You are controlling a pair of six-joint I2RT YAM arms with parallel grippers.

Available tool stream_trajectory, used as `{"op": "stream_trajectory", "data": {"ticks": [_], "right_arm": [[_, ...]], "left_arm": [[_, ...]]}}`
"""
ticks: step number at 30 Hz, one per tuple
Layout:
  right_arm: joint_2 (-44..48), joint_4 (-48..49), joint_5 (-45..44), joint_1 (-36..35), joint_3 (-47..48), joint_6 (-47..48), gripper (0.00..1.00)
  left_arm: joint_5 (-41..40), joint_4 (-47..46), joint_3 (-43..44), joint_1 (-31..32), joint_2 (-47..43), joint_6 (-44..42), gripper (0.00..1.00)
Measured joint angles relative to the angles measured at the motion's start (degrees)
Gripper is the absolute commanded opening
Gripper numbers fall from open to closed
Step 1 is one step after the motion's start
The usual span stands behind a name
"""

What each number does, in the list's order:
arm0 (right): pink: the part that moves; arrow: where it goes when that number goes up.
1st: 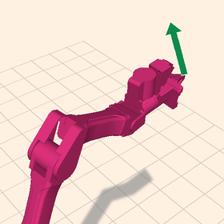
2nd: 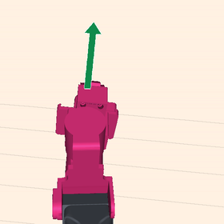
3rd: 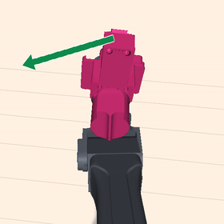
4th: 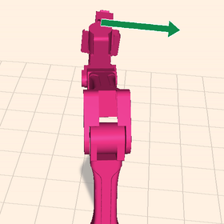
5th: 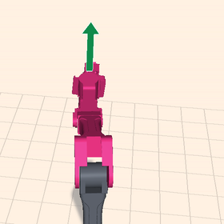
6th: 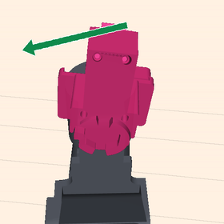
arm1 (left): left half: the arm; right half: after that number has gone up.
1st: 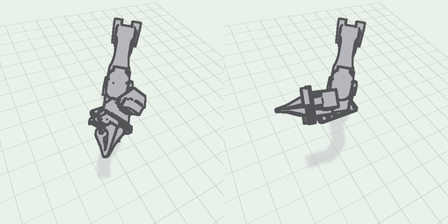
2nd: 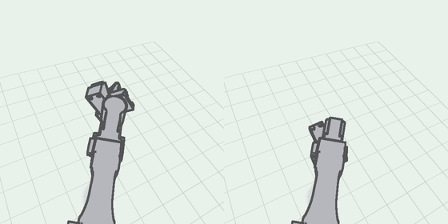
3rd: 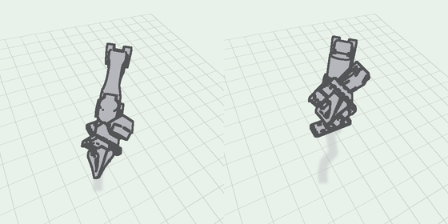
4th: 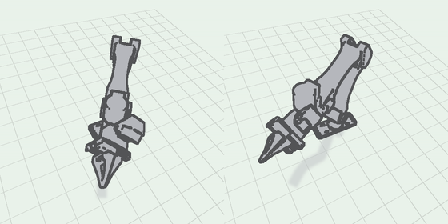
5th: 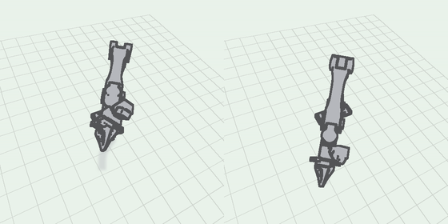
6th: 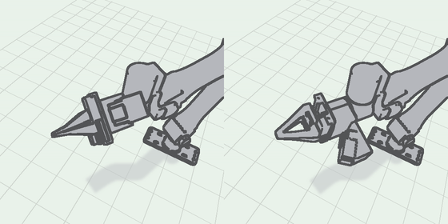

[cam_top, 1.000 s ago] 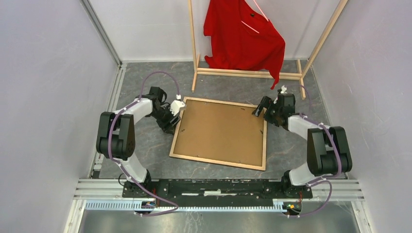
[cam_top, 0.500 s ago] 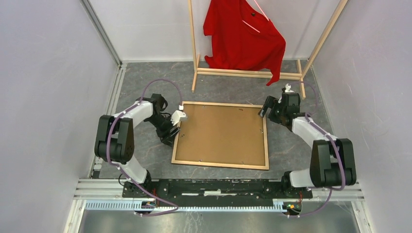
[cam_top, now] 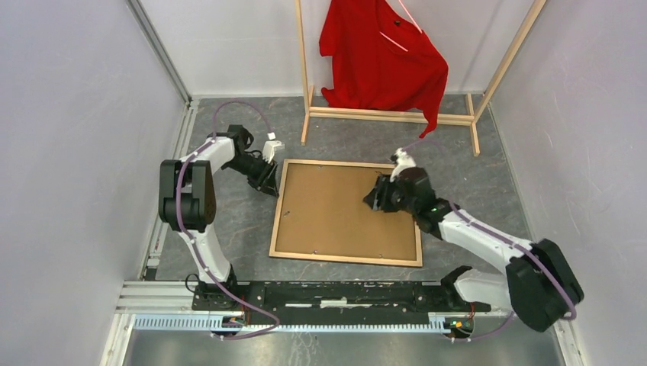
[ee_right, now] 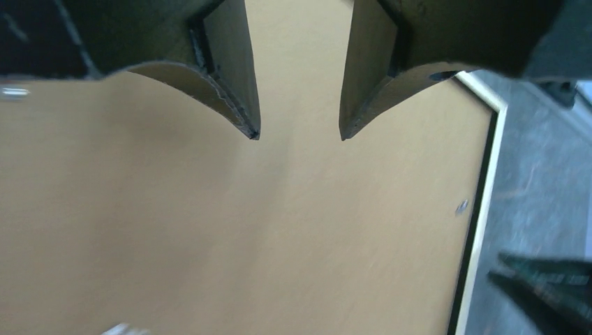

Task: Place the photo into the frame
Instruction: Adjust the photo frame at the center of the board, then install the photo frame at the center of the board.

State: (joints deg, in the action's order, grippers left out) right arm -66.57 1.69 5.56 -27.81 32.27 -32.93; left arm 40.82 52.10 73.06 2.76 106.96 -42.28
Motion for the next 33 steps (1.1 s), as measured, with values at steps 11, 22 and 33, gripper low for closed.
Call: {"op": "stream_trajectory", "data": {"ticks": [11,22,33], "right_arm": [[-18.99,14.69,0.90,-20.41,4.87,-10.49,0.24],[-35.89,24.20,3.96,-27.02,18.58,-13.81,0.48],[-42.12,23.74,3.98,-29.20,24.33,-12.81,0.52]], "left_arm": [[3.30,-2.03,-0.81,0.00,3.41,5.81,0.28],[3.19,-4.22,-1.81,-0.24,3.50,7.28,0.21],[2.29,-5.46,-2.32,-0.35,3.72,9.03,0.14]]}}
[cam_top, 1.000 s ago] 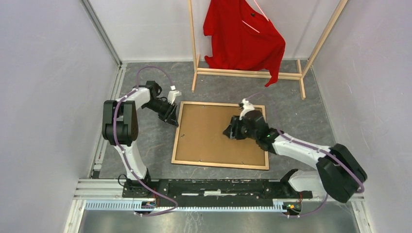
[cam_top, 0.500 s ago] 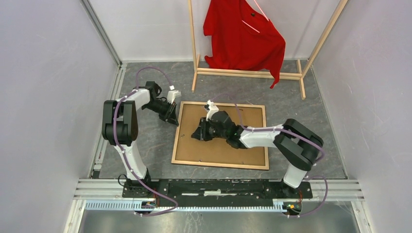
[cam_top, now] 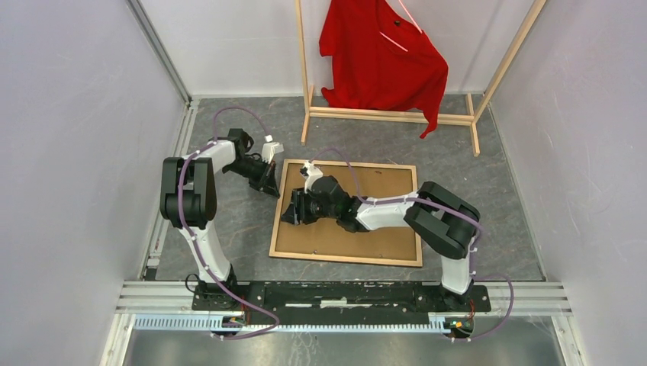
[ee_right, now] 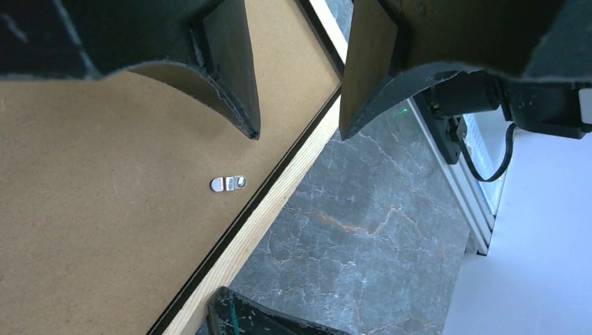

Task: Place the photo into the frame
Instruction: Install the photo frame at the center of the board.

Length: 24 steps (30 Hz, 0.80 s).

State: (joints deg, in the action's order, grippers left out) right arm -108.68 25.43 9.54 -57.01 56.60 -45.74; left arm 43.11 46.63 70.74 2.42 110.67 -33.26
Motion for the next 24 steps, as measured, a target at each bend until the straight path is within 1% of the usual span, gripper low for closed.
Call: {"op": "stream_trajectory", "data": {"ticks": [12,24], "right_arm": [[-4.00,-2.19,-0.81,0.00,3.58,1.14,0.51],[-5.70,-2.99,-0.85,0.02,4.63,1.25,0.50]], "left_arm": [[-0.09,-0.09,0.00,-0.07,0.07,1.14,0.14],[-0.09,-0.09,0.00,-0.07,0.07,1.42,0.13]]}}
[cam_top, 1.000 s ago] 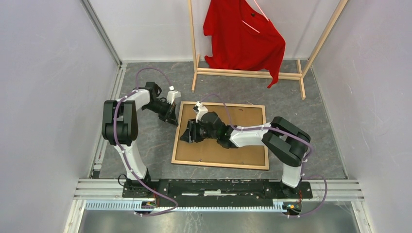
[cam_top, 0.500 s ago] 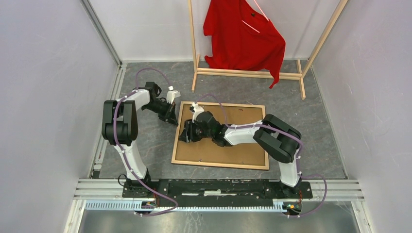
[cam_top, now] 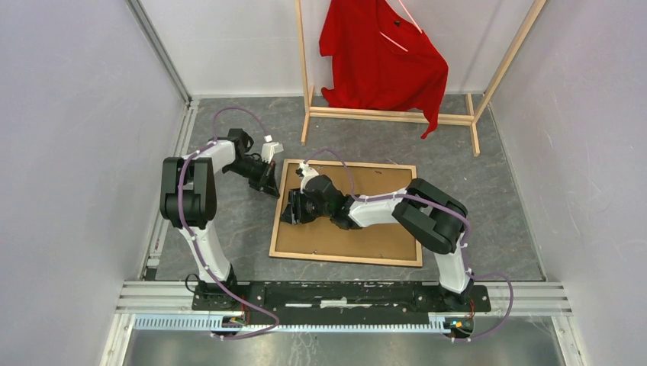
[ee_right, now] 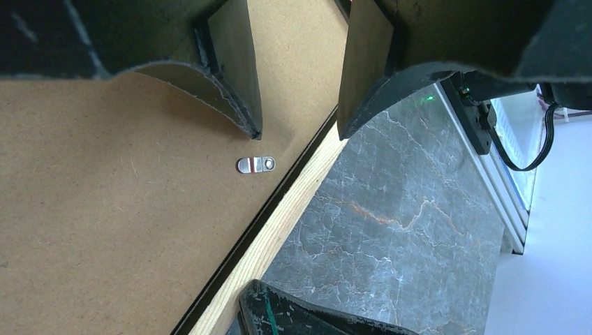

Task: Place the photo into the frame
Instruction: Install the photo frame at the center of the board.

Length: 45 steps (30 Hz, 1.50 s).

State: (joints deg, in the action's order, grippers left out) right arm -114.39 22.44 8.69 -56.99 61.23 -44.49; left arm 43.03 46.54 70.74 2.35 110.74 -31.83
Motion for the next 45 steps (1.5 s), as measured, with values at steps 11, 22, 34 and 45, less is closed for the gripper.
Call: {"op": "stream_trajectory", "data": {"ticks": [11,22,34,45], "right_arm": [[-1.18,0.59,0.09,0.83,1.05,-0.07,0.49],[-2.69,1.03,0.04,1.25,2.71,-0.09,0.47],[-3.76,1.27,0.46,1.40,3.91,-0.07,0.46],[-4.26,2.05,2.10,1.62,3.91,-0.04,0.43]], "left_arm": [[0.02,0.00,0.00,-0.02,0.00,0.04,0.13],[0.02,0.00,0.00,-0.02,0.00,0.02,0.12],[0.09,0.00,-0.04,-0.02,0.00,0.02,0.10],[0.09,0.04,-0.04,-0.02,-0.02,0.02,0.08]]}}
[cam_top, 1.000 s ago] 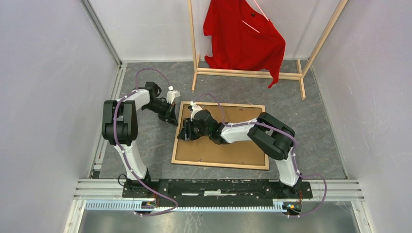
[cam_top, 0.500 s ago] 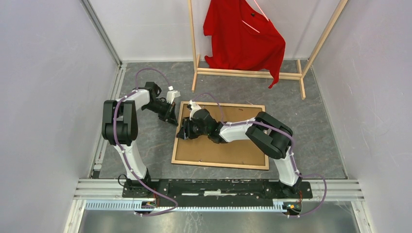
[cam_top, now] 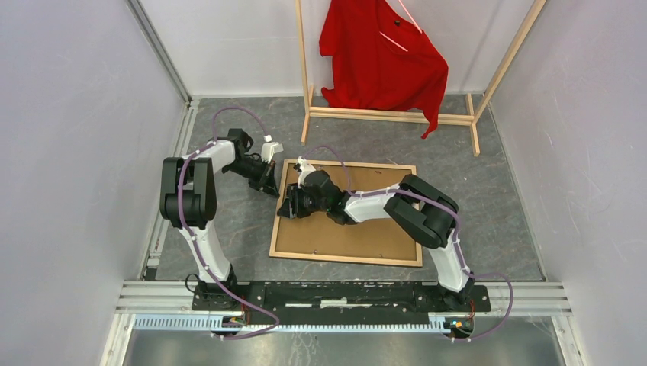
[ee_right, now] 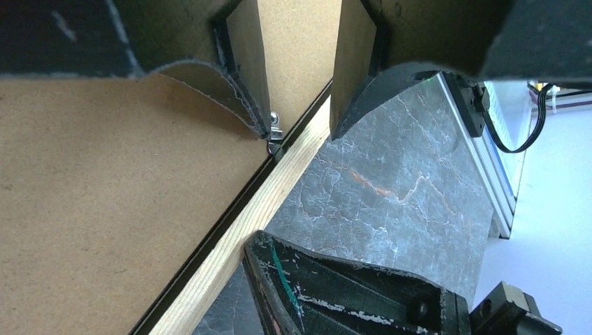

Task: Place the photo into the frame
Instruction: Install the photo frame at the center of the board.

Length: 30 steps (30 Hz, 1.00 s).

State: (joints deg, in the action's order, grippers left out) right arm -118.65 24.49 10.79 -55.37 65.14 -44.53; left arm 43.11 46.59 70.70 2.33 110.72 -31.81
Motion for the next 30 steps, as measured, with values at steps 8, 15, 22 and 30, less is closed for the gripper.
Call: {"op": "stream_trajectory", "data": {"ticks": [8,15,22,30], "right_arm": [[-0.46,1.09,2.60,0.98,0.00,0.81,0.43],[-0.66,0.46,5.05,2.32,0.52,2.36,0.44],[-2.73,-2.16,7.80,3.96,4.52,5.84,0.44],[-3.78,-3.67,9.79,4.31,6.51,7.56,0.43]], "left_arm": [[0.00,0.00,0.00,-0.02,-0.02,0.00,0.07],[0.00,0.00,0.00,0.00,-0.02,0.00,0.07],[-0.02,-0.02,-0.07,0.00,-0.09,0.00,0.07],[-0.04,-0.02,-0.07,0.00,-0.11,0.00,0.07]]}}
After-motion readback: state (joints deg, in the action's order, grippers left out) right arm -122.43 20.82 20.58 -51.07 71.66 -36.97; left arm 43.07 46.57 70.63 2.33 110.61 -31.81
